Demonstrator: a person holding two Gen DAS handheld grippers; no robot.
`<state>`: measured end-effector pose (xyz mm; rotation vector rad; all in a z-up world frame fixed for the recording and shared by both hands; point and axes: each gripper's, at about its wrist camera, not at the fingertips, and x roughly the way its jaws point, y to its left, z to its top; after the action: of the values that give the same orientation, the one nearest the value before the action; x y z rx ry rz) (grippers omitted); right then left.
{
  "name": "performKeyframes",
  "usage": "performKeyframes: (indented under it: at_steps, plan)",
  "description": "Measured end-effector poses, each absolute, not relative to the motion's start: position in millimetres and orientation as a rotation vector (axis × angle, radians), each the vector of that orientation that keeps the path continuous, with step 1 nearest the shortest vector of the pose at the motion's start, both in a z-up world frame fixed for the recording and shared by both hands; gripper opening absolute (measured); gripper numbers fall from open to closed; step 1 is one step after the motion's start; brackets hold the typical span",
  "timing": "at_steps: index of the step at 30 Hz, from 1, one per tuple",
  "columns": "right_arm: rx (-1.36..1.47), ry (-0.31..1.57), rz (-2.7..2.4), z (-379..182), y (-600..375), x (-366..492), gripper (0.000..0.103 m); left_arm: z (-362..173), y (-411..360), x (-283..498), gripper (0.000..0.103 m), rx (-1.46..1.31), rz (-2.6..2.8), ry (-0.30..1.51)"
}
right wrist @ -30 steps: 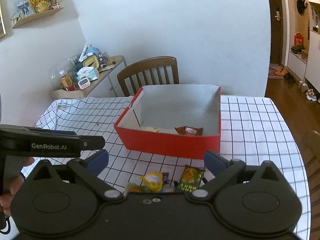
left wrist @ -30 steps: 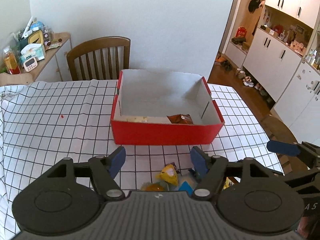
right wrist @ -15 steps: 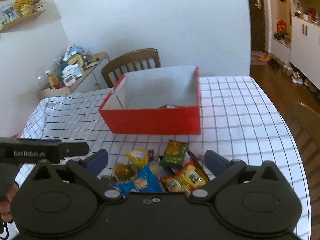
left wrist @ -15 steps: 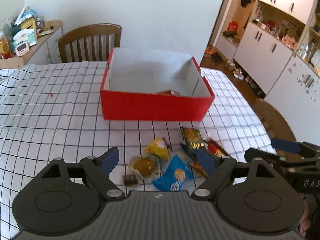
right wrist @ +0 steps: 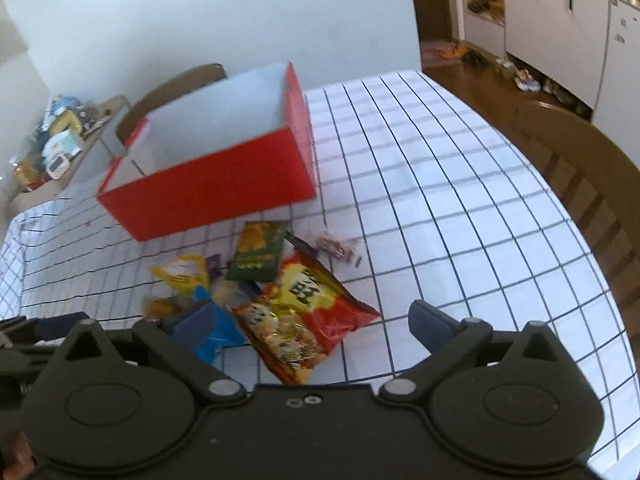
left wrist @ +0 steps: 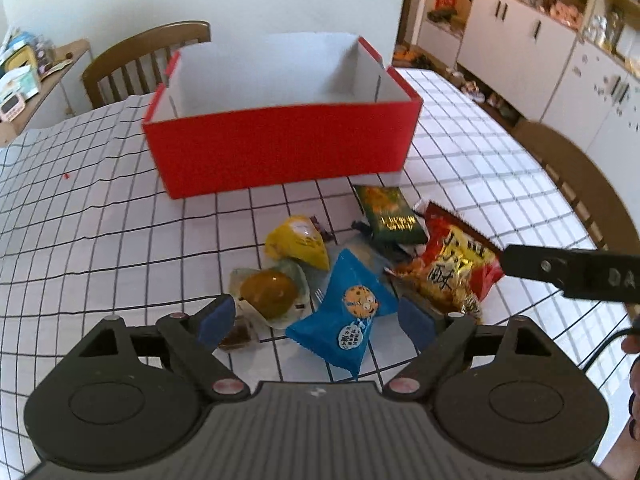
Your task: Organize snacks
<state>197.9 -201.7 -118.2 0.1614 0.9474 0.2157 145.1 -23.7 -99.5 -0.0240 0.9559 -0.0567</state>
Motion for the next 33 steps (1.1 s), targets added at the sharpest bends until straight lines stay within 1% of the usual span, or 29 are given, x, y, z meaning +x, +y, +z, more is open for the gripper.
performKeyframes:
  at_steps: [7,14,24,25,27,30,31,33]
  plan:
    - [0.228,1.026,0.149,-147.7,-200.1,220.3,0.102,-124.0,-34.4,165.8,0.089,-0.02,-0.092,1.039]
    - [0.26,1.084,0.098,-164.4,-191.6,240.5,0.102,-140.7,-41.0,183.5,0.089,-0.021,-0.109,1.102]
    - [0.331,1.16,0.082,-182.8,-187.0,254.6,0.101,-151.7,-51.5,192.5,0.088,0.007,-0.125,1.141]
    - [0.337,1.165,0.085,-184.0,-186.7,255.3,0.098,-152.1,-51.1,193.4,0.086,0.003,-0.124,1.144]
    - [0.352,1.174,0.098,-185.9,-186.2,256.2,0.095,-153.5,-49.8,196.0,0.073,-0.012,-0.124,1.16]
    - [0.361,1.174,0.105,-186.0,-185.3,255.6,0.091,-155.2,-49.1,197.5,0.063,-0.023,-0.121,1.172]
    - [0.357,1.175,0.102,-185.0,-184.7,255.4,0.089,-155.4,-48.8,197.2,0.062,-0.024,-0.119,1.174]
    - [0.355,1.172,0.111,-183.1,-184.2,253.7,0.085,-156.4,-47.8,197.9,0.053,-0.03,-0.117,1.181]
